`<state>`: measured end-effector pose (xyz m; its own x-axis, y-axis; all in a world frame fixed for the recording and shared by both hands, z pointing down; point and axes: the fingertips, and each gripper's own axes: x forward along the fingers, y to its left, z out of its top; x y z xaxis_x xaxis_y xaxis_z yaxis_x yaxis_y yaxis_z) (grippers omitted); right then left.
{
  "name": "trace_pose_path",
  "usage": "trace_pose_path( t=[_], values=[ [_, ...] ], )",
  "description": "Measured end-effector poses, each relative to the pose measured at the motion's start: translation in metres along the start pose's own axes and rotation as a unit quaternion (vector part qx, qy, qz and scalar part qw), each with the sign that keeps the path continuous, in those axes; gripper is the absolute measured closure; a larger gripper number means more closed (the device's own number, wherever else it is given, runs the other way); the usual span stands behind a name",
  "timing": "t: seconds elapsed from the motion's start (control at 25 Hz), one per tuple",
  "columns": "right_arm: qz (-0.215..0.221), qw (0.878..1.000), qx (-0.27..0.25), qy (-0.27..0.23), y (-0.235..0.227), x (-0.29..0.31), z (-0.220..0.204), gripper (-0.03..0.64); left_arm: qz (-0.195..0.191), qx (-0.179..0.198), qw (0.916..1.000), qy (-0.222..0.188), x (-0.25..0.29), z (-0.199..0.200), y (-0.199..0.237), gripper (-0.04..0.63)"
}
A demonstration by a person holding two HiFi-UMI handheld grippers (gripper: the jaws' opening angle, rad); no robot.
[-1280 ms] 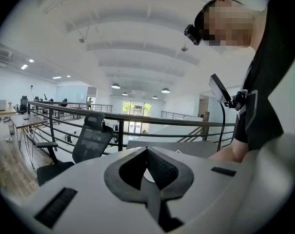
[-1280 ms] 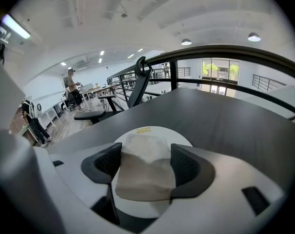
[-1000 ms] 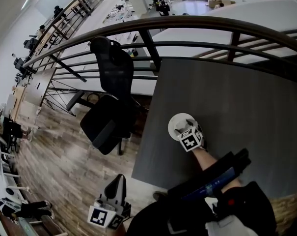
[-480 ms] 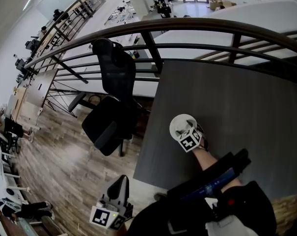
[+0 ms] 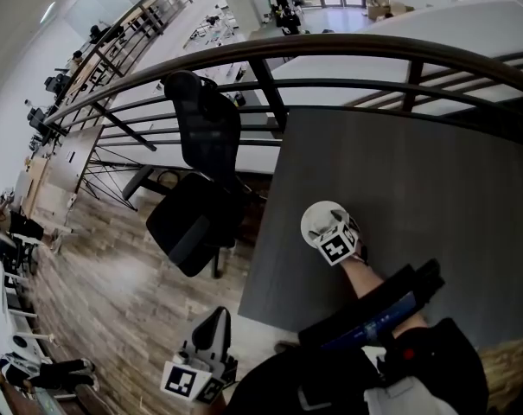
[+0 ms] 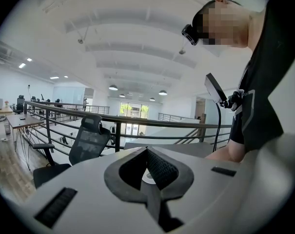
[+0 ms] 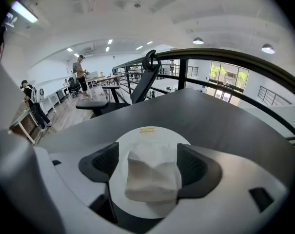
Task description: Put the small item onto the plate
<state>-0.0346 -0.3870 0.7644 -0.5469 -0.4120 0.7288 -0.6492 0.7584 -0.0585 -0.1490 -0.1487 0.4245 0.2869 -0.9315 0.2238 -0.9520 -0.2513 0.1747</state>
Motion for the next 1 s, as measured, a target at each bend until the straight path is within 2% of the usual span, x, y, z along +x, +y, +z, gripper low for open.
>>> trace_pose_path(
  t=[0.12,0.24,0.44,0.52,0.64,0.8,0.88,1.0],
  values=[
    [-0.004,0.999,0.008,-0.03,0.004,-0.009,0.018,0.262,0.0,0.009,0.9999,0.013,-0.002,-0.009,0.006,0.592],
    [-0.019,0.998,0.014,-0.056,0.005,-0.027,0.036,0.262,-0.018,0.011,0.9998,0.004,0.001,-0.007,0.004,0.592],
    [-0.017,0.993,0.03,-0.114,0.014,-0.066,0.066,0.264,-0.039,0.018,0.9991,0.0,0.0,-0.005,-0.002,0.592],
    [-0.022,0.989,0.033,-0.139,0.016,-0.083,0.076,0.331,-0.052,0.021,0.9984,-0.01,-0.001,-0.002,-0.005,0.592],
    [-0.02,0.985,0.04,-0.169,0.026,-0.112,0.092,0.378,-0.063,0.025,0.9976,-0.012,-0.008,0.0,-0.005,0.592],
    [-0.033,0.976,0.058,-0.209,0.04,-0.151,0.11,0.519,-0.087,0.024,0.9954,-0.034,-0.019,0.013,-0.009,0.592],
    [-0.038,0.972,0.063,-0.222,0.049,-0.171,0.116,0.557,-0.091,0.03,0.9948,-0.035,-0.029,0.015,-0.007,0.592],
    [-0.045,0.968,0.065,-0.239,0.068,-0.195,0.12,0.56,-0.105,0.041,0.993,-0.035,-0.046,0.01,-0.004,0.592]
  ],
)
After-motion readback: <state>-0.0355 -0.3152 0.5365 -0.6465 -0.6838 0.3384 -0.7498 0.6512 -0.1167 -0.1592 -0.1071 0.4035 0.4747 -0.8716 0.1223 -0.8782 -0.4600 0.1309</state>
